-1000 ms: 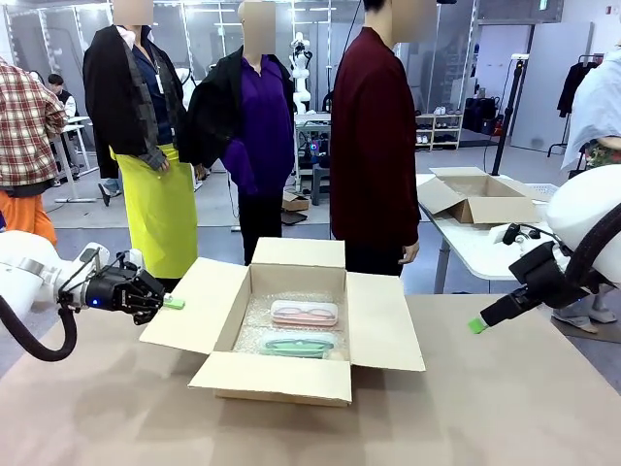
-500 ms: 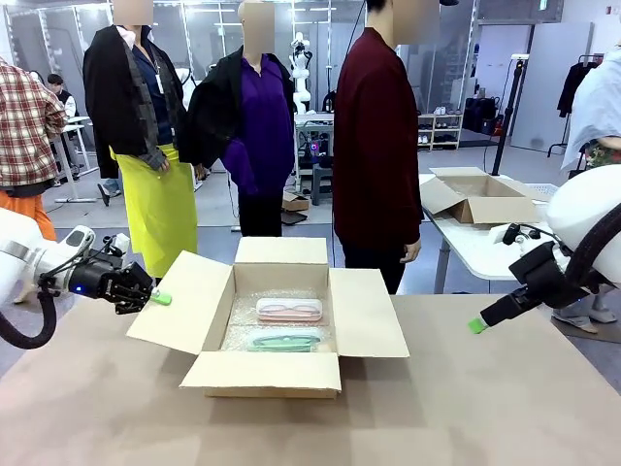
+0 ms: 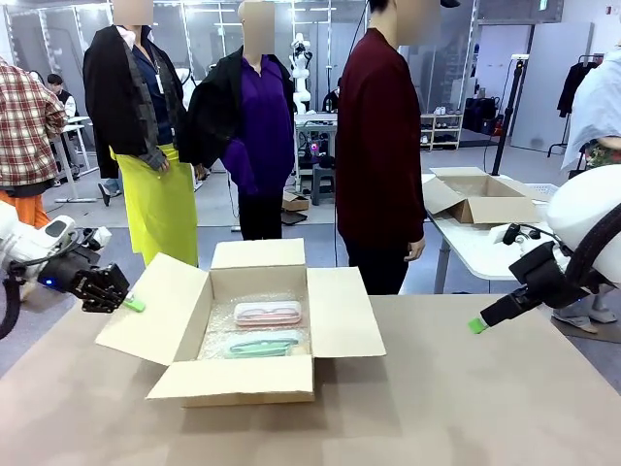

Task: Pack the glasses set securely to prepare it for shipping.
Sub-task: Position the Package Box on the left side of the table.

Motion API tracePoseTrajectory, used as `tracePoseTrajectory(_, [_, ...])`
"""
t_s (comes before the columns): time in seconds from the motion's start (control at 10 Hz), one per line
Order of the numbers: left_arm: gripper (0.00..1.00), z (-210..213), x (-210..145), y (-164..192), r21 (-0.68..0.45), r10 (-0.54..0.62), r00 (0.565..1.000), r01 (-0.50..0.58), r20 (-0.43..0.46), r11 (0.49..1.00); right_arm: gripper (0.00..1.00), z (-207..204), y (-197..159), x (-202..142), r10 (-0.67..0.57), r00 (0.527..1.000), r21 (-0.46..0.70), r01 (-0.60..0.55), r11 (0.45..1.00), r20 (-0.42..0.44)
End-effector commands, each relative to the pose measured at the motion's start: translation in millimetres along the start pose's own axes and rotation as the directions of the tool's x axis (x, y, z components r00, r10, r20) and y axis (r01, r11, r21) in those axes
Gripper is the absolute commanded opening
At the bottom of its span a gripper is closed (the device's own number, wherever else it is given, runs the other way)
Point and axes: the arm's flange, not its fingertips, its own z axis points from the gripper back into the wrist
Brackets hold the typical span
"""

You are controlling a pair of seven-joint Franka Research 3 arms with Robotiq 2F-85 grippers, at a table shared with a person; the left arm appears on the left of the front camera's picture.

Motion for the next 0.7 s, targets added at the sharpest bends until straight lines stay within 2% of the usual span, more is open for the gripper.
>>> tracePoseTrajectory(0.0, [0.00,17,-16,-8,0.155,-0.008,1.000,0.012,-0.028,0.988,1.00,-3,2,2,-0.020,1.000,-0.004,0.020,1.000,0.016])
tracePoseTrajectory(0.4, [0.00,61,-21,-1,0.394,0.002,1.000,-0.004,0.006,0.919,1.00,-3,2,2,-0.020,1.000,-0.004,0.020,1.000,0.016])
tracePoseTrajectory(0.6, [0.00,95,-30,4,0.448,-0.006,1.000,-0.007,0.028,0.894,1.00,-3,2,2,-0.020,1.000,-0.004,0.020,1.000,0.016])
